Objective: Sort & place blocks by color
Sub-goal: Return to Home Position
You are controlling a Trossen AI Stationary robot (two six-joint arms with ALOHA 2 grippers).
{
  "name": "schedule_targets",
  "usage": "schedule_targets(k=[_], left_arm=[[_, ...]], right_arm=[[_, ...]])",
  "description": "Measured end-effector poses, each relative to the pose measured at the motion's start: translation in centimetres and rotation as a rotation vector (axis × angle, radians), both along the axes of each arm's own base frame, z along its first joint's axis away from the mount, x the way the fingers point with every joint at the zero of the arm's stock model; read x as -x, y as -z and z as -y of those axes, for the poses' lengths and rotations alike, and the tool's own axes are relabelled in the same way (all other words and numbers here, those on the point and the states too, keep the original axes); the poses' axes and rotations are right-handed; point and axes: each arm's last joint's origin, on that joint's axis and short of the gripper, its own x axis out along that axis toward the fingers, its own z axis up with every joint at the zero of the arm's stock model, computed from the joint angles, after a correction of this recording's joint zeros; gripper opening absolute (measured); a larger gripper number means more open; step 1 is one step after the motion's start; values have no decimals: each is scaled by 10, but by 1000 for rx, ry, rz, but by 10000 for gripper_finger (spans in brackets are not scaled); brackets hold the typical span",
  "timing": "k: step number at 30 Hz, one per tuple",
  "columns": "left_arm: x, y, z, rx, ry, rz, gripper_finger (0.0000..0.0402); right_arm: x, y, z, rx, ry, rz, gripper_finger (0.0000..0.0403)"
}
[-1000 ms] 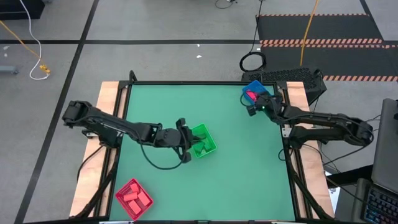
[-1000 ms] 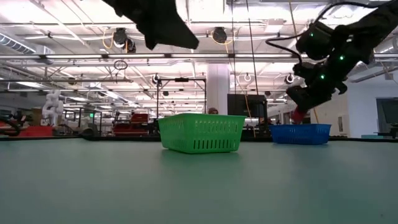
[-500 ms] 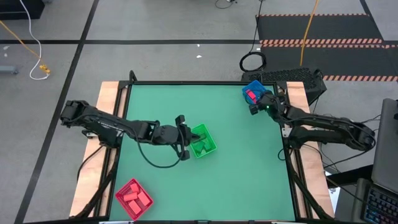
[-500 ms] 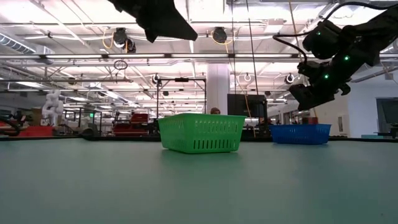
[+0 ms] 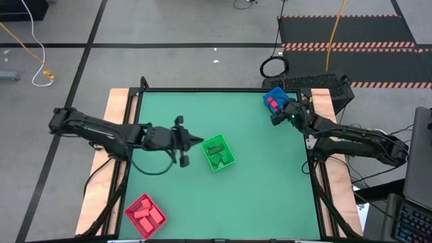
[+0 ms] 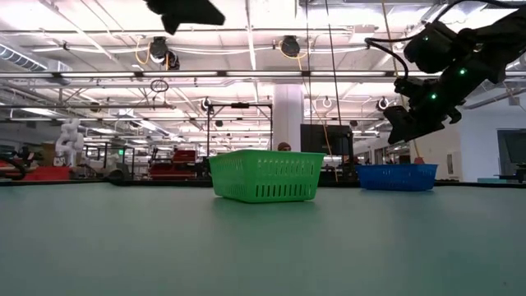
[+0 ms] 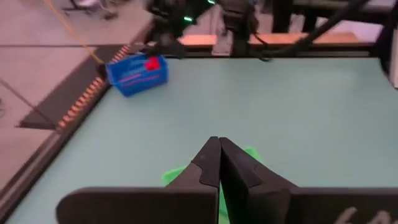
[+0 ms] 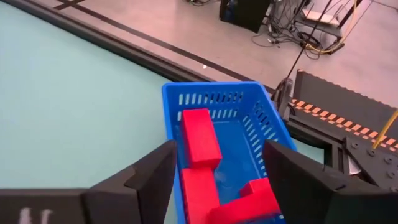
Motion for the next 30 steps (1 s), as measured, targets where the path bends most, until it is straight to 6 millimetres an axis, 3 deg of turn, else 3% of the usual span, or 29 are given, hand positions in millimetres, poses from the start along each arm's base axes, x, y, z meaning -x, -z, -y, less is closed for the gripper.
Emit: schedule_targets(k=[8,30], left_arm=[[23,1,-9,14,-39,145,4],[23,2,-5,27,-24,149,3]], right_arm=[[8,6,0,-72,89,3,216],[14,18,1,-179,182,41,166]])
